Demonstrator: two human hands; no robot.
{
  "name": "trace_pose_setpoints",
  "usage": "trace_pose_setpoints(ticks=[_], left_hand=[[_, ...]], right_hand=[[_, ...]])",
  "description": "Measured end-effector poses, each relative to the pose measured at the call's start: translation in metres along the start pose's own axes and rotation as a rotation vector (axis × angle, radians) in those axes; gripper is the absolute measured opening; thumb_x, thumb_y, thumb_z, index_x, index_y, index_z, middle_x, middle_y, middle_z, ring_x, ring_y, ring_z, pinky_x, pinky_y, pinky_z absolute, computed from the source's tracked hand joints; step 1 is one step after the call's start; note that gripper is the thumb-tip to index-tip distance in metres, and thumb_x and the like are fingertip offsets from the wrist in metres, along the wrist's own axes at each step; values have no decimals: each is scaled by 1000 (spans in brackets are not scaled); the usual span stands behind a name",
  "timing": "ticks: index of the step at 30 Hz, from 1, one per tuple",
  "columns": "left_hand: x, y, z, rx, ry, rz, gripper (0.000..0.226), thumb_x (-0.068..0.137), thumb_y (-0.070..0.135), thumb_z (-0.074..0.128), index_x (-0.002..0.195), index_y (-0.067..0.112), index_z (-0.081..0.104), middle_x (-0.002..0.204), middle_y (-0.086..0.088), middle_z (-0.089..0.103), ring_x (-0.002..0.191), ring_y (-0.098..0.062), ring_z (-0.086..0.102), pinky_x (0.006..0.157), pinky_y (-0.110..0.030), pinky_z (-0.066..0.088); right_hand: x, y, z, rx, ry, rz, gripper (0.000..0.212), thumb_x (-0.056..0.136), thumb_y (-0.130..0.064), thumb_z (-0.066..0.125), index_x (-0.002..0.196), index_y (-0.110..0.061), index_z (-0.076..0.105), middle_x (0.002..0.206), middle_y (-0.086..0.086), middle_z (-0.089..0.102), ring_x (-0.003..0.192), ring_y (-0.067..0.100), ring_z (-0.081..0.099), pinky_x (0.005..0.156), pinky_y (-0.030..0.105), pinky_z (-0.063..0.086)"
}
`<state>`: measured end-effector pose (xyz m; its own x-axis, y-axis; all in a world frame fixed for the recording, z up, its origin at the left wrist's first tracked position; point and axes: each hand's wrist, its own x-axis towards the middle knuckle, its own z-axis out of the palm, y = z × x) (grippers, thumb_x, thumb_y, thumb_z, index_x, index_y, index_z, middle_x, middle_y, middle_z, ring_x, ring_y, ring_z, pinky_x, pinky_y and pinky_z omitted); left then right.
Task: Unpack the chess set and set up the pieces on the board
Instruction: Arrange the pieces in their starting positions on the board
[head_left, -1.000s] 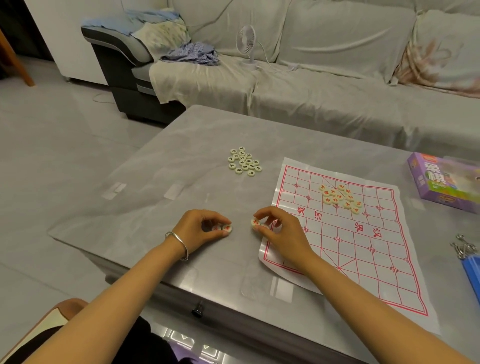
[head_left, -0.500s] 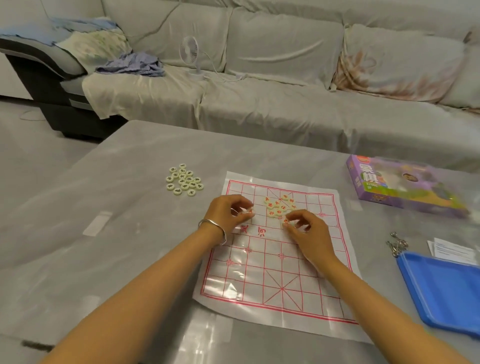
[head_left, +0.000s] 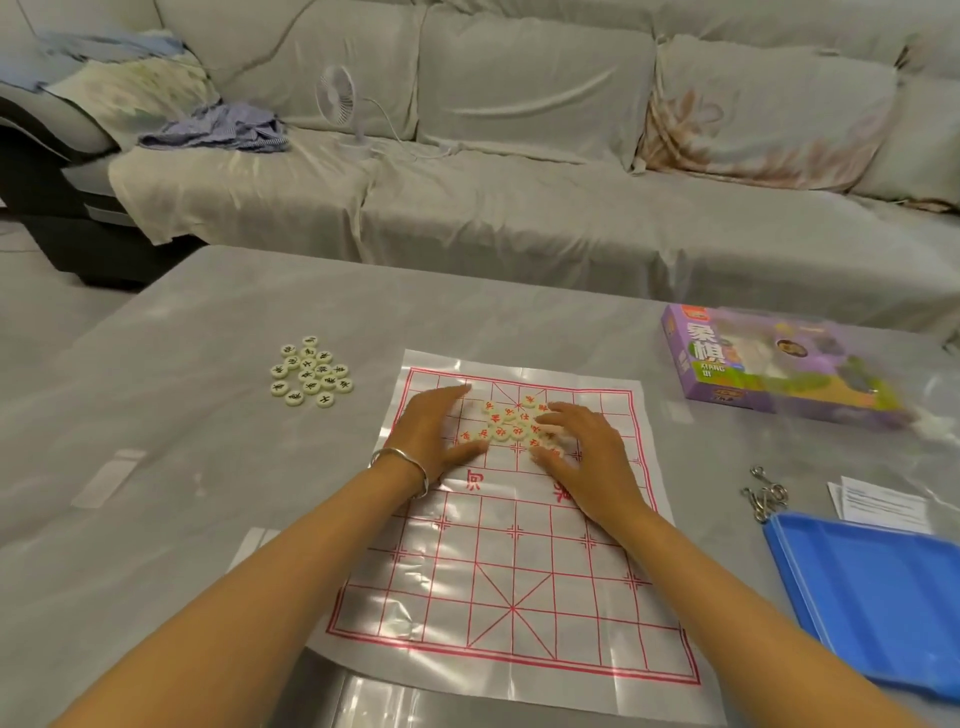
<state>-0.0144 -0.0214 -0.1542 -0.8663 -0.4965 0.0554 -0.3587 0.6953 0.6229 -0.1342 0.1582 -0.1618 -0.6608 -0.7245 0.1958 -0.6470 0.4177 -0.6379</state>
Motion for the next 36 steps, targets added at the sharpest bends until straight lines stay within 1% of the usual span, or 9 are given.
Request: trace_pose_setpoints(ticks=[2,4,6,9,15,20,25,31,36], left_hand=[[1,-8,2,304,-107,-7,82,84,63,44,147,21,13,155,0,14,143,-25,9,116,-45,7],[-3,-16,4,478,-181,-6,85,82,74,18,148,24,-2,157,3,-5,144,-22,-7,115,-45,-5],[-13,-20,5,508,-183,6,99,67,83,-6,147,26,-6,156,4,-11,143,-21,-11,114,-45,-7],[-28,-23,3,498,-189,22,121,43,87,-26,147,26,-9,155,3,-14,143,-21,-13,114,-44,-8],[-41,-32,-23,318,-120,42,112,57,86,-6,148,22,7,157,2,3,144,-20,0,116,-38,3],[-20,-80,-73,380,82,-146,71,88,64,27,147,28,8,157,2,0,144,-26,-2,117,-46,5],[14,-135,-111,368,49,-318,58,96,50,23,148,30,6,157,3,-2,144,-27,-3,116,-46,8],[55,-162,-122,219,21,-162,57,95,52,25,147,30,15,156,2,6,144,-20,1,117,-41,6],[76,-152,-113,341,-123,-137,54,94,56,23,145,38,18,157,2,6,144,-20,1,116,-43,1]], right_hand=[[-5,3,0,-178,-140,-84,57,89,-61,37,140,-36,33,153,-16,12,139,3,7,115,34,2],[-12,6,2,-303,-250,-138,70,83,-74,6,145,-41,11,151,-22,-10,143,7,-9,113,31,-7],[-19,8,4,-347,-290,-140,80,72,-79,-12,143,-44,-2,147,-24,-18,143,7,-12,114,30,-9],[-28,2,4,-385,-316,-139,83,66,-80,-19,140,-45,-6,146,-24,-19,143,7,-13,113,29,-12],[-24,-24,10,-312,-271,-103,90,65,-82,-18,144,-42,1,155,-17,-6,144,8,-8,112,28,-14],[12,-90,39,-146,-283,-152,52,96,-52,23,145,-37,16,157,-14,5,145,8,2,111,25,-5],[59,-138,93,6,-348,-134,49,101,-39,24,148,-28,16,157,-10,5,144,8,4,113,22,3],[106,-173,148,266,-266,2,51,101,-40,22,149,-23,16,157,-8,12,143,6,9,110,17,4],[118,-162,148,295,-138,-8,48,100,-39,26,146,-25,23,154,-9,21,141,4,15,115,20,10]])
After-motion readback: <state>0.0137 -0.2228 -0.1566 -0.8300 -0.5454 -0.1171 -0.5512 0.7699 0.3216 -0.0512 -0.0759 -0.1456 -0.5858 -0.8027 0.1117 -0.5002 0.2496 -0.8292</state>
